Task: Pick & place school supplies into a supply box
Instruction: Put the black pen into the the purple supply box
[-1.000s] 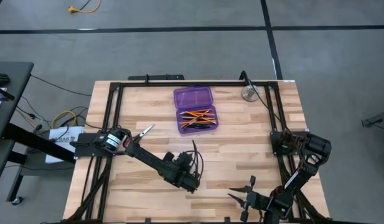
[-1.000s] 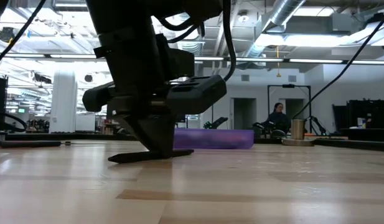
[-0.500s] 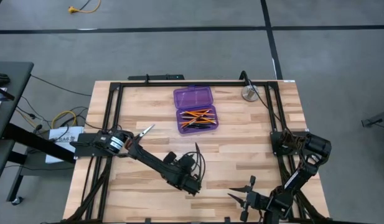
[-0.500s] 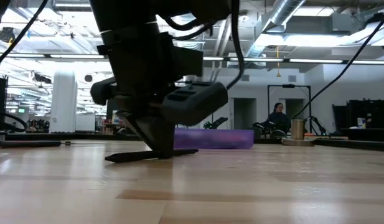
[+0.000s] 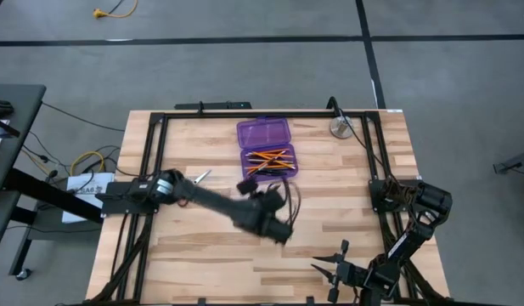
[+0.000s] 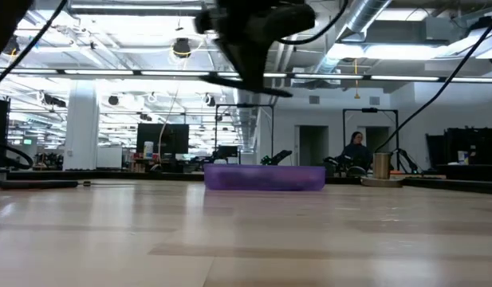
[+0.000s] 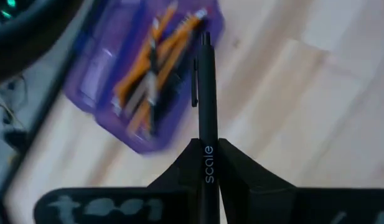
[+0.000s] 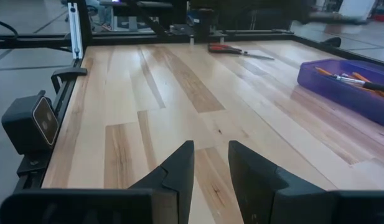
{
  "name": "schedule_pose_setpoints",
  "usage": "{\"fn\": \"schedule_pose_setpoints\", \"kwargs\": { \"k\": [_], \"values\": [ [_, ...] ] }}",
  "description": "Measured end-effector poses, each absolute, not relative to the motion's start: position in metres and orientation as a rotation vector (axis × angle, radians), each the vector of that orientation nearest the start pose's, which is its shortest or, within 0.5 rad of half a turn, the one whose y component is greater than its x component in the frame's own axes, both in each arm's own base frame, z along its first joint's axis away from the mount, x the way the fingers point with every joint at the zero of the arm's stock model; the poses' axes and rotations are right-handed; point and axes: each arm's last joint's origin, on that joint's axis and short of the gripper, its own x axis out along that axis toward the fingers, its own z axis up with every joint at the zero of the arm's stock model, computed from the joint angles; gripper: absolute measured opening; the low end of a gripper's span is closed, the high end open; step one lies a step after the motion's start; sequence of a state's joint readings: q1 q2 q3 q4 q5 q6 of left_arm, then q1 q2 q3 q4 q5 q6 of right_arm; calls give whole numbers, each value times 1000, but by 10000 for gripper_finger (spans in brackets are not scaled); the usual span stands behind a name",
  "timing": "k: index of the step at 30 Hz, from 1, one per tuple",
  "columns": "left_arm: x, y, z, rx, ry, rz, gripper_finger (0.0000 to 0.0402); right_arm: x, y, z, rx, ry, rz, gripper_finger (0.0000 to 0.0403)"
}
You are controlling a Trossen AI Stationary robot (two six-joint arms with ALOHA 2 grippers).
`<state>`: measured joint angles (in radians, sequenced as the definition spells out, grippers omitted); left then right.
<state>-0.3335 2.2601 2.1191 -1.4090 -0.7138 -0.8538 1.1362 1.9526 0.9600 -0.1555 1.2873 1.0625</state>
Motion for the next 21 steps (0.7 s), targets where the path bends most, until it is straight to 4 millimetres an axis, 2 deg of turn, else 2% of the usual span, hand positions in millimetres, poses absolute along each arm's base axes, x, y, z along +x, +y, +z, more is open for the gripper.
{"fn": "schedule_pose_setpoints", "kwargs": {
  "k": [5, 11, 17, 21],
  "values": [
    [440, -80, 263, 152, 1127, 727, 14, 166, 291, 107, -28, 267, -305, 95],
    [457, -14, 263, 204, 1199, 609, 14, 165, 290, 106, -41, 271, -307, 95],
    [471, 39, 245, 126, 1192, 412, 14, 165, 289, 106, -49, 273, -308, 95],
    [470, 64, 228, 86, 1210, 403, 14, 165, 289, 106, -52, 279, -305, 95]
  ]
}}
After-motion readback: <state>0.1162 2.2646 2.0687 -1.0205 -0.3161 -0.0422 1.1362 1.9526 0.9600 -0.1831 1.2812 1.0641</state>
